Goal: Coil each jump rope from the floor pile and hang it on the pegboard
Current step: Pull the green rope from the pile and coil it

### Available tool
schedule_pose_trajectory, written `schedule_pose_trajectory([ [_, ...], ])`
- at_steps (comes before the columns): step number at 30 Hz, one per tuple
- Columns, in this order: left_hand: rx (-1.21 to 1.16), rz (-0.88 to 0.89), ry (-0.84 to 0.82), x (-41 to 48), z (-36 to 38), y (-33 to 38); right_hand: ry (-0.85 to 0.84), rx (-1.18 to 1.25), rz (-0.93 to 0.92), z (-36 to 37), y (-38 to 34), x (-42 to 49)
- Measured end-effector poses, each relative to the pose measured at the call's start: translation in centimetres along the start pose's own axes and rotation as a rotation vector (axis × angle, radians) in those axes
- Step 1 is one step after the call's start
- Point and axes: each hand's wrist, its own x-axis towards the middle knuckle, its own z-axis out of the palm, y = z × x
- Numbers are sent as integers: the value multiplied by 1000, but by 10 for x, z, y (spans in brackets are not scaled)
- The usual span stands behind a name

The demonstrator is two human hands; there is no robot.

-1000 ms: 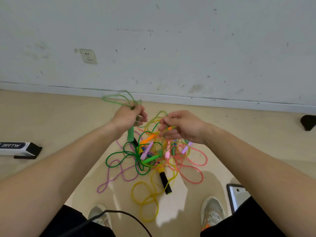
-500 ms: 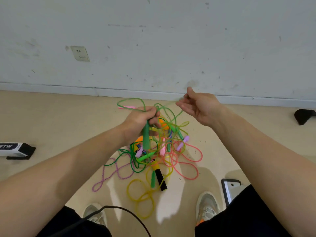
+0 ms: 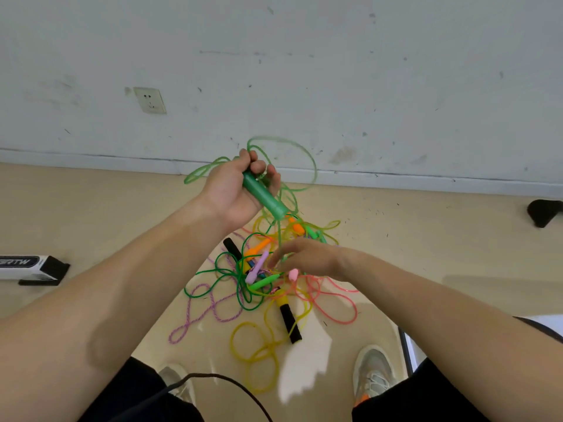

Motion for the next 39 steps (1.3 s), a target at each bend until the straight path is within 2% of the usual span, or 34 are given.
schedule_pose_trajectory([
  [2, 26, 37, 15, 4, -6, 8, 30, -69, 27, 1, 5, 3],
  [4, 190, 63, 71, 10, -17, 15, 15, -20, 110, -4, 7, 4],
  [6, 522, 45, 175, 17, -33, 19, 10, 74, 157, -14, 5, 0],
  [9, 1086, -81, 264, 17, -58, 16, 103, 216, 150, -32, 0, -5],
  [12, 1556, -207, 220, 13, -69, 8, 180, 344, 152, -44, -6, -8],
  [14, 2003, -238, 165, 12, -71, 3, 219, 427, 146, -49, -10, -10],
  [16, 2265, -229, 116, 11, -70, 0, 251, 464, 127, -52, -13, -12],
  [18, 2203, -273, 79, 13, -72, -3, 269, 482, 96, -53, -16, -14],
  [21, 1761, -367, -5, 13, -64, -9, 281, 546, 63, -52, -19, -16],
  [25, 1305, -310, -12, 10, -44, -23, 296, 659, 68, -46, -25, -18],
  [28, 1032, -332, -24, 9, -36, -32, 282, 770, 67, -44, -32, -20],
  [34, 867, -330, -87, 3, -24, -43, 326, 1017, 38, -41, -42, -19],
  [39, 842, -366, -190, 0, -20, -52, 513, 832, 37, -41, -38, -14],
])
